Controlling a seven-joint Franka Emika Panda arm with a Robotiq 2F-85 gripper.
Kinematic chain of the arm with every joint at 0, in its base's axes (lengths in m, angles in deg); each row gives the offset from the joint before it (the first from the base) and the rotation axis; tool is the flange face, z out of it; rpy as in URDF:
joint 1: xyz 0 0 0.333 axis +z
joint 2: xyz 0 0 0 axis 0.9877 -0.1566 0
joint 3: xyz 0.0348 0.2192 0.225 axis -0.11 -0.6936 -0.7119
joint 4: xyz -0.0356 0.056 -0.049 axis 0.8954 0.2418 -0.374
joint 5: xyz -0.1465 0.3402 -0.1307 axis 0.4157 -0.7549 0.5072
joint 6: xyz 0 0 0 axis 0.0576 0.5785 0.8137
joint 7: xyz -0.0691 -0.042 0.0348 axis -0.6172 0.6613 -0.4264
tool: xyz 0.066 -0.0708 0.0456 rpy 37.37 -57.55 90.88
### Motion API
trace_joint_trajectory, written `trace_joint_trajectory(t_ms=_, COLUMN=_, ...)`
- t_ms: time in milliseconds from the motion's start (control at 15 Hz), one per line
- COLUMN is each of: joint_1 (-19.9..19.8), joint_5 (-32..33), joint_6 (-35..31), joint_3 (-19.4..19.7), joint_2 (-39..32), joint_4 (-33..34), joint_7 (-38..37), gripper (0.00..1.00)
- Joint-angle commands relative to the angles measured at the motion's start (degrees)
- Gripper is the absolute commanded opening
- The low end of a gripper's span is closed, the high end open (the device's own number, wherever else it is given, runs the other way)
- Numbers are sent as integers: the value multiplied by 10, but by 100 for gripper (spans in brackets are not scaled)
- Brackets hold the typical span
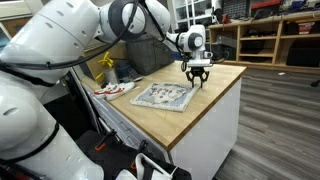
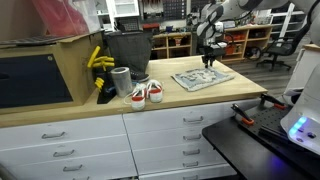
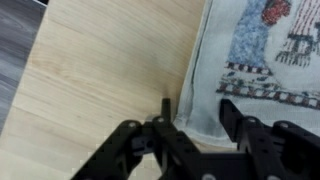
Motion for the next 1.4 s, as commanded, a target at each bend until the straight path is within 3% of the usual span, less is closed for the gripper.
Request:
trace_joint_trajectory(t_ms=0, joint_1=-3, joint_5=2, joint_6=20, joint_3=-4, joint_2=-13, joint_4=23, joint_7=6, gripper=21)
trace_joint_trajectory(t_ms=133, joint_1=-3, joint_5=1, joint_6=16, joint_3=-5, joint_2=-10, joint_4=17, joint_7=7, gripper=6)
trace_joint_trajectory(t_ms=267, joint_1=-2, joint_5=0, joint_6=17, joint_3=-9, joint_2=-6, joint_4=12, joint_7=8, gripper=0)
trace_joint_trajectory(t_ms=800, joint_1=11, joint_5=-1, joint_6=2, joint_3=-9, joint_2=45, joint_4=-23, joint_7=-17, gripper=1)
trace_joint_trajectory(t_ms=1333, joint_1=47, joint_5=12, joint_6=-20, joint_3=-5, joint_2=119, joint_4=-67, joint_7=-25, gripper=1)
